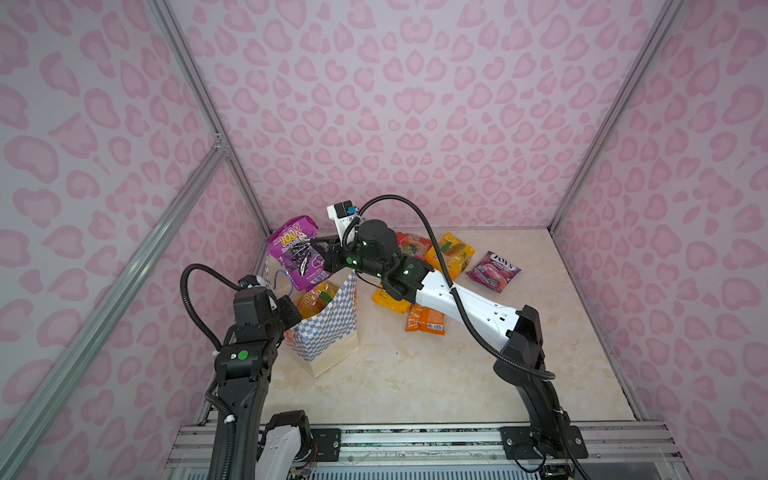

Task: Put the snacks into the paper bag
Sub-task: 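Carry the purple grape bag over the paper bag and lower it in, then release the purple grape bag inside and raise the right gripper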

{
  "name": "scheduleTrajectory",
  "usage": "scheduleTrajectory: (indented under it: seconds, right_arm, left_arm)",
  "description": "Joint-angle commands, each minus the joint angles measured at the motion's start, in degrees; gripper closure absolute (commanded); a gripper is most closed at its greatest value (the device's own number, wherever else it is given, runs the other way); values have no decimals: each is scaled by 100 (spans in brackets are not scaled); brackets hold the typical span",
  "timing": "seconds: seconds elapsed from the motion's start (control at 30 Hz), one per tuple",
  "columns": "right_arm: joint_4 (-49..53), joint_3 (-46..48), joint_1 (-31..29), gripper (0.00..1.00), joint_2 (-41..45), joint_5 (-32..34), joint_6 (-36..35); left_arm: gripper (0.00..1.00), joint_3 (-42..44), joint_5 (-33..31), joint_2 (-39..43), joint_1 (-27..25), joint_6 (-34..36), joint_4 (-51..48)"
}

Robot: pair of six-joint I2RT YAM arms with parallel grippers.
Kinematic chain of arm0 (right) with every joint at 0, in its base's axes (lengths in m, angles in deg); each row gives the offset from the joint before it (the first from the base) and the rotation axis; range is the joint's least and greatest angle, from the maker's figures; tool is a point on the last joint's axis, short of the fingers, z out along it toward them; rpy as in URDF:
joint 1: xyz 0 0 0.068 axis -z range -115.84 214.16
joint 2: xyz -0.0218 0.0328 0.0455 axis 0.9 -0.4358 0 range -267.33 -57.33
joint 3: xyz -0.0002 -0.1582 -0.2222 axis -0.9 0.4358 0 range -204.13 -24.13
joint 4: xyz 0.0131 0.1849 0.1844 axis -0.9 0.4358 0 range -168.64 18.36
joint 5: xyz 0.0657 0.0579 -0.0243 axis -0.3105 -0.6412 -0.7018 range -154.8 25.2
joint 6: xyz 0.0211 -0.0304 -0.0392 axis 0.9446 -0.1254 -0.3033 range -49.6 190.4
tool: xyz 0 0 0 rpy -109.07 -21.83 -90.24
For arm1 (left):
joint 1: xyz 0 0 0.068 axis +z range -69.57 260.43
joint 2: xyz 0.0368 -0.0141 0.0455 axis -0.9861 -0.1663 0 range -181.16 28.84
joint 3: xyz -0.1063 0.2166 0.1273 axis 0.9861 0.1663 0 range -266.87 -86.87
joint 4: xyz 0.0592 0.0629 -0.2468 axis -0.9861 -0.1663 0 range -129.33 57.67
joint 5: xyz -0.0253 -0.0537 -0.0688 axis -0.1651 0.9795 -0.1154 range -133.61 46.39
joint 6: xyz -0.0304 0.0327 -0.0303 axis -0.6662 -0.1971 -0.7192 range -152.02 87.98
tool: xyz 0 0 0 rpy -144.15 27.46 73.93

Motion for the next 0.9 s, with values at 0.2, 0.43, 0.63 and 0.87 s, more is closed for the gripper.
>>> scheduleTrajectory:
  seconds: [0.2,0.43,0.63,0.87]
  right_arm:
    - [623,-265,0,100,-347,427,-74]
    - [1722,-1027,-94,100,-957,779,-9]
    - [2047,-1371,-213,100,-1222,653,97]
    - [2673,-2248,-360,63,-1548,340,-161]
  left_arm:
    - [97,2,66,30,42,2,59]
    - [97,12,92,15,77,-11,63]
    - [97,12,115,-16,103,-7,64]
    - [97,20,102,0,121,-15,60]
